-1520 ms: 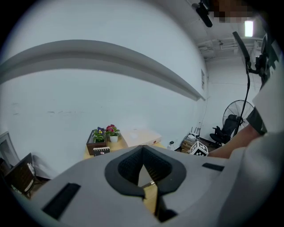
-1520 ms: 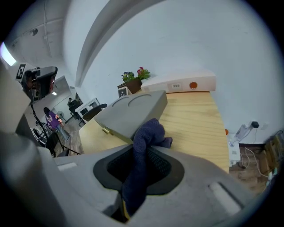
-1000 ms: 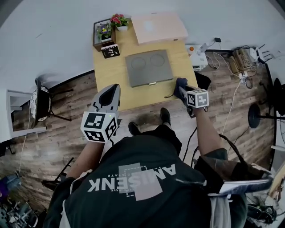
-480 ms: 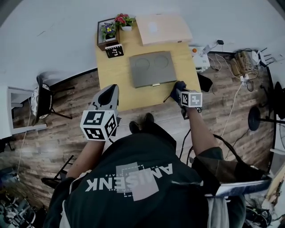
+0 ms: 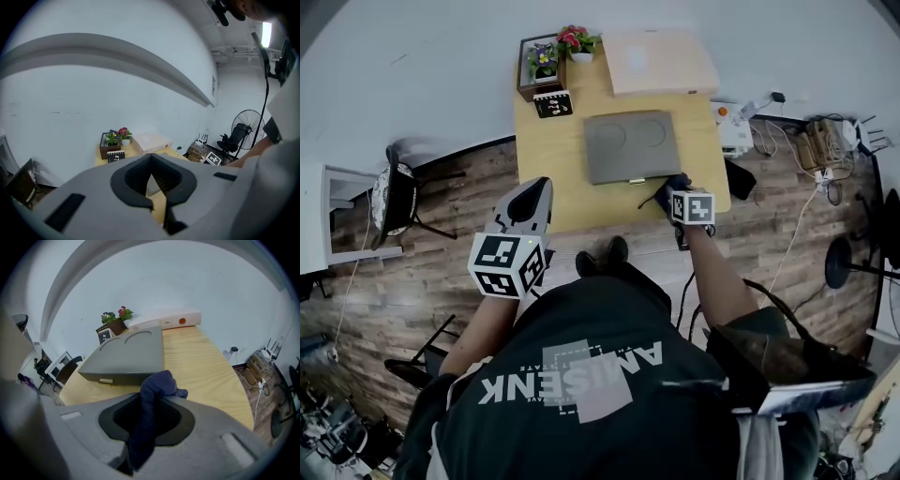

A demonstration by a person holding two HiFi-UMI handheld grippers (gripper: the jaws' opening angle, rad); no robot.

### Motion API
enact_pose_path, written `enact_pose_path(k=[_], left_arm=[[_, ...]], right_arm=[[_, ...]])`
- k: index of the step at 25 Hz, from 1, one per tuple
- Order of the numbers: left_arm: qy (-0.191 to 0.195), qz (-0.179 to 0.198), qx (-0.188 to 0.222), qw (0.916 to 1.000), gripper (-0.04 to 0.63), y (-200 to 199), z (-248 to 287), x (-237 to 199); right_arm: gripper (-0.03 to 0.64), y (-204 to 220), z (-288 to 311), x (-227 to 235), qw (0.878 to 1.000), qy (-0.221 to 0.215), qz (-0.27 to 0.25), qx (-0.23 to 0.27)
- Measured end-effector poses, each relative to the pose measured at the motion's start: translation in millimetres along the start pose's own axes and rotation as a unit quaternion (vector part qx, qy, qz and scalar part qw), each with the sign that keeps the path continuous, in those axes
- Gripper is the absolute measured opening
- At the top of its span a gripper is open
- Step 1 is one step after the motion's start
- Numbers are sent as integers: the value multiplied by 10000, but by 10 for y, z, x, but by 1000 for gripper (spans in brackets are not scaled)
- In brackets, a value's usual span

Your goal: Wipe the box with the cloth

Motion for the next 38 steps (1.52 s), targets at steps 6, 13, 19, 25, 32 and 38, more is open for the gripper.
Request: enact_pose_path(k=[6,13,19,25,32,38], left_arm=[[-70,-66,149,9998,0,-13,-57,-11],[-92,-30,214,9997,0,-51,-74,-22],[28,67,147,9999,0,-79,-60,29],[28,148,304,9994,0,-116,-53,71],[272,396,161,9987,0,-251,129,177],[496,503,47,9975,0,-263,326,130]], right_arm=[[71,-8,65,-194,9999,-64,-104,-68],[71,-21,123,-388,9982,-157,-545,-208],[71,-24,148,-539,9944,-479,-904,-247],[71,21,143,-657,9864,-827,-1387,-321],[71,20,-92,-606,9805,-768,-1794,-210],[71,83,-192,-620,9867,-1016,-1267,25]])
Point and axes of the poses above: the fingertips, and each gripper's own axes: z forward along the fingers, x to its right, y out of its underside, the point moved 8 cm from there along -z, backward along the fingers, and after that the axes turned 9 degrees about -x, right-handed, at the moved point
